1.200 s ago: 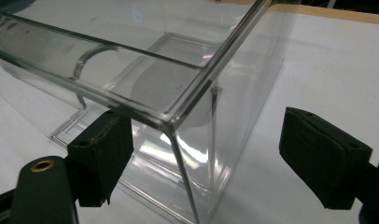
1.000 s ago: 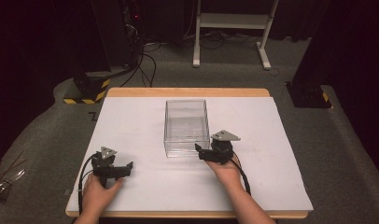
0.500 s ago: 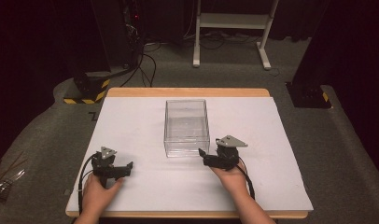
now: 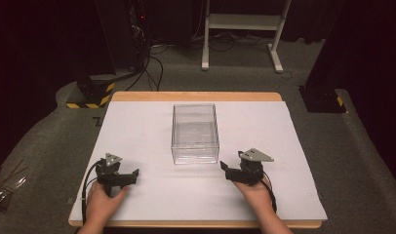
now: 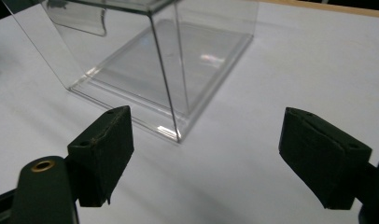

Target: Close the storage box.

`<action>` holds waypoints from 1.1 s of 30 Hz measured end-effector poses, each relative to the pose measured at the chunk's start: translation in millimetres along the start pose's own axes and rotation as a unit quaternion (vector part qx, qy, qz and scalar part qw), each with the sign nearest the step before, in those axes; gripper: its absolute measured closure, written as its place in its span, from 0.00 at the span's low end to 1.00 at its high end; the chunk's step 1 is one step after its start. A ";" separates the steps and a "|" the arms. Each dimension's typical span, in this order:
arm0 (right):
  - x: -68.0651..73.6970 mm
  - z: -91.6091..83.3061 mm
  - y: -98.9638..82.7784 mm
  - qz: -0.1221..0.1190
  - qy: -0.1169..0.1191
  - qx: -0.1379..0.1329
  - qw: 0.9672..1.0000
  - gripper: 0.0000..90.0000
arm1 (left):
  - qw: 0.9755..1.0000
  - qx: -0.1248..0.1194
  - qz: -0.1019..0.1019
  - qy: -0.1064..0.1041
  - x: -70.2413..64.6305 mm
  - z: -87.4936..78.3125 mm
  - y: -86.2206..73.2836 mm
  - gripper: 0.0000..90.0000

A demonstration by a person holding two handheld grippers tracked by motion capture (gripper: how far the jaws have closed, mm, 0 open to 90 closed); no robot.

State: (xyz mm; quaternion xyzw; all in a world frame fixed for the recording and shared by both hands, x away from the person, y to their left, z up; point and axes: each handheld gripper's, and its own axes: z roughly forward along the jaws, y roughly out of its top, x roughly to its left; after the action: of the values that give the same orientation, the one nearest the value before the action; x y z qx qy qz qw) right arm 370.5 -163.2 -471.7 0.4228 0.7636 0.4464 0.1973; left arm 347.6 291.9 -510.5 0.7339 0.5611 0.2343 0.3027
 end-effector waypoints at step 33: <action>-42.2 -24.6 -45.4 0.004 -0.048 0.054 0.997 0.24 | 1.000 0.000 0.001 0.001 0.0 -0.2 -0.1 0.01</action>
State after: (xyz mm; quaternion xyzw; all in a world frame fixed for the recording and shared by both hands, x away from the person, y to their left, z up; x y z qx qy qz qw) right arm 356.3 -221.6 -500.5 0.4567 0.7746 0.3845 0.2087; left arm 347.4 291.9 -510.5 0.7343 0.5604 0.2352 0.3024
